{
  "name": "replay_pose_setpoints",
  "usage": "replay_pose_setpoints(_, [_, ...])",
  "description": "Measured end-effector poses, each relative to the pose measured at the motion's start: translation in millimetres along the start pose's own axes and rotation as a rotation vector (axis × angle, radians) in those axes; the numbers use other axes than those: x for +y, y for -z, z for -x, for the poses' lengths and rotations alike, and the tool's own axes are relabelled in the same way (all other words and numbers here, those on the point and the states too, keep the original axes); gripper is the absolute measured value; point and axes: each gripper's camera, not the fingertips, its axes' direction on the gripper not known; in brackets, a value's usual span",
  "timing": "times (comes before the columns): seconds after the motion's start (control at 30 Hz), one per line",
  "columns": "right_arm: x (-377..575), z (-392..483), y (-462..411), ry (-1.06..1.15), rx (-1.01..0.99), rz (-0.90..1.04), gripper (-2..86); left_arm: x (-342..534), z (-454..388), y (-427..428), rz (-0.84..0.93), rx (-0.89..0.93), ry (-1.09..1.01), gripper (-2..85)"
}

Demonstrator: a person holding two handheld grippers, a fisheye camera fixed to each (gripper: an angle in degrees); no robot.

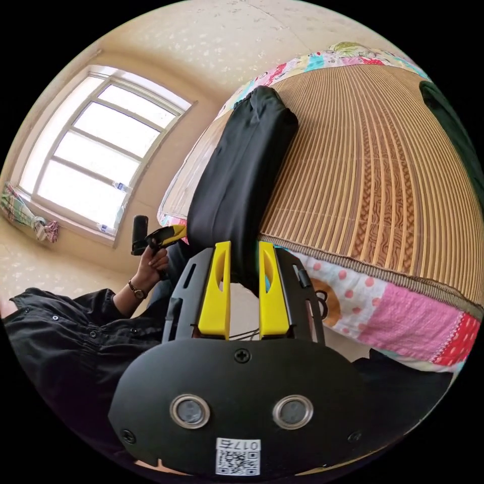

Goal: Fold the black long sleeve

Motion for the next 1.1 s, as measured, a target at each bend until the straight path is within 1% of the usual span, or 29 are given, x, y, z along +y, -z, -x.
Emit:
replay_pose_setpoints(0.07, [-2.9,-9.9,-6.6,-0.026,-0.082,0.03,9.7,5.4,3.3,-0.8,-0.014,0.032,0.009,11.5])
replay_pose_setpoints(0.13, [-3.4,-13.0,-10.5,-0.037,-0.11,0.033,9.8,8.9,5.2,-4.4,0.0,0.076,0.005,11.7])
replay_pose_setpoints(0.27, [-15.0,-16.9,-13.1,-0.058,-0.121,0.046,9.4,4.8,7.5,-8.0,0.015,0.087,-0.004,11.9])
replay_pose_setpoints(0.37, [-20.7,-20.2,-10.6,-0.061,-0.1,0.086,8.7,-4.3,11.2,-15.8,0.061,0.158,-0.006,12.1])
replay_pose_setpoints(0.47, [-18.4,-26.9,-4.7,-0.069,-0.164,0.084,9.3,-7.5,7.5,-17.6,0.097,0.123,-0.033,10.5])
replay_pose_setpoints(0.53, [-18.8,-31.2,-0.7,-0.078,-0.197,0.096,9.5,-7.5,7.5,-15.5,0.118,0.137,-0.038,10.0])
replay_pose_setpoints(0.6, [-18.6,-32.1,5.6,-0.071,-0.197,0.104,9.6,-5.1,8.3,-11.8,0.119,0.151,-0.031,10.1])
replay_pose_setpoints(0.73, [-9.7,-28.3,23.1,-0.03,-0.125,0.09,9.7,10.1,3.7,-5.7,0.089,0.133,-0.033,10.8])
replay_pose_setpoints(0.9, [-4.2,-31.8,17.7,-0.032,-0.208,0.104,9.4,18.8,2.5,-10.5,0.076,0.159,-0.013,10.8])
replay_pose_setpoints(1.0, [2.3,-29.2,15.8,-0.039,-0.16,0.091,7.0,23.3,0.0,-11.9,0.09,0.138,-0.003,8.5])
replay_pose_setpoints(1.1, [16.4,-34.5,24.6,-0.055,-0.228,0.069,4.5,28.9,-4.3,-6.2,0.129,0.143,0.001,5.9])
